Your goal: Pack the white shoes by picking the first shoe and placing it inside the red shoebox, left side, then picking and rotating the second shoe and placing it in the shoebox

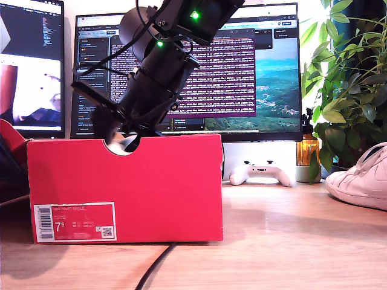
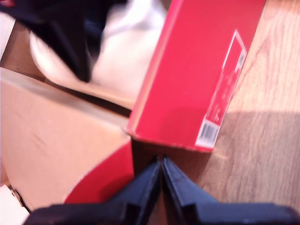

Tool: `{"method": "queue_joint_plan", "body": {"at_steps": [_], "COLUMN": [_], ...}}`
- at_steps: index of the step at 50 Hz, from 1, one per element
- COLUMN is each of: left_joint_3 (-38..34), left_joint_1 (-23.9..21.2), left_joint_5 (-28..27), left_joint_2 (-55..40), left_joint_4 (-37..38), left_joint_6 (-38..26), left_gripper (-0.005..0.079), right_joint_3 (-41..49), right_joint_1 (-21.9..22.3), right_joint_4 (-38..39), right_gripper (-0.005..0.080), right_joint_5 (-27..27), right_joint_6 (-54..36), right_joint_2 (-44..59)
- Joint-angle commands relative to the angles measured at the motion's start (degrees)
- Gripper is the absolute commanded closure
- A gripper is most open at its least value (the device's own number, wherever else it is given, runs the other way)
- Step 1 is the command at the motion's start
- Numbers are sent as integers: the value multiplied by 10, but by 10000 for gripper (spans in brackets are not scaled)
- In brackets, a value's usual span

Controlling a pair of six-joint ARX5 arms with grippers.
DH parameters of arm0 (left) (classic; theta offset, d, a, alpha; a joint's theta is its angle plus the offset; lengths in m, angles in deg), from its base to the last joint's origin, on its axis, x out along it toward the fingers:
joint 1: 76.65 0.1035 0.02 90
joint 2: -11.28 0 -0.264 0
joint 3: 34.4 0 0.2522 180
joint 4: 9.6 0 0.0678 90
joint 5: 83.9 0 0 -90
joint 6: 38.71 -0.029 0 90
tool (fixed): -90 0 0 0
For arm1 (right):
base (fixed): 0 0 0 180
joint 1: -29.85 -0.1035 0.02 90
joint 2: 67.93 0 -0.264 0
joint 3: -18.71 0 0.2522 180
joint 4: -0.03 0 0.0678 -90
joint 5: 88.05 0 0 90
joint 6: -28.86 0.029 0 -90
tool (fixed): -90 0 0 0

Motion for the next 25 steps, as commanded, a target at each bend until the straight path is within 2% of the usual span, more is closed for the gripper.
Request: {"method": "queue_joint_plan", "body": {"at_steps": [1, 10, 15, 25], "left_joint_3": [4, 4, 4, 4], "left_joint_1": [-1, -1, -1, -1], "left_joint_5": [-2, -2, -2, -2], "left_joint_2": [-5, -5, -5, -5], "left_joint_4": [-1, -1, -1, -1], "left_joint_6": [2, 2, 2, 2], "left_gripper": [761, 761, 761, 761], "right_joint_3": [-9, -61, -126, -261], "right_joint_1": [1, 4, 5, 16], "right_joint_4": [7, -64, -126, -212], "right_gripper": [464, 463, 462, 462], "right_joint_5": [5, 19, 17, 18], "right_joint_6": [-3, -15, -61, -73], "right_joint_2": [-10, -13, -15, -15]}}
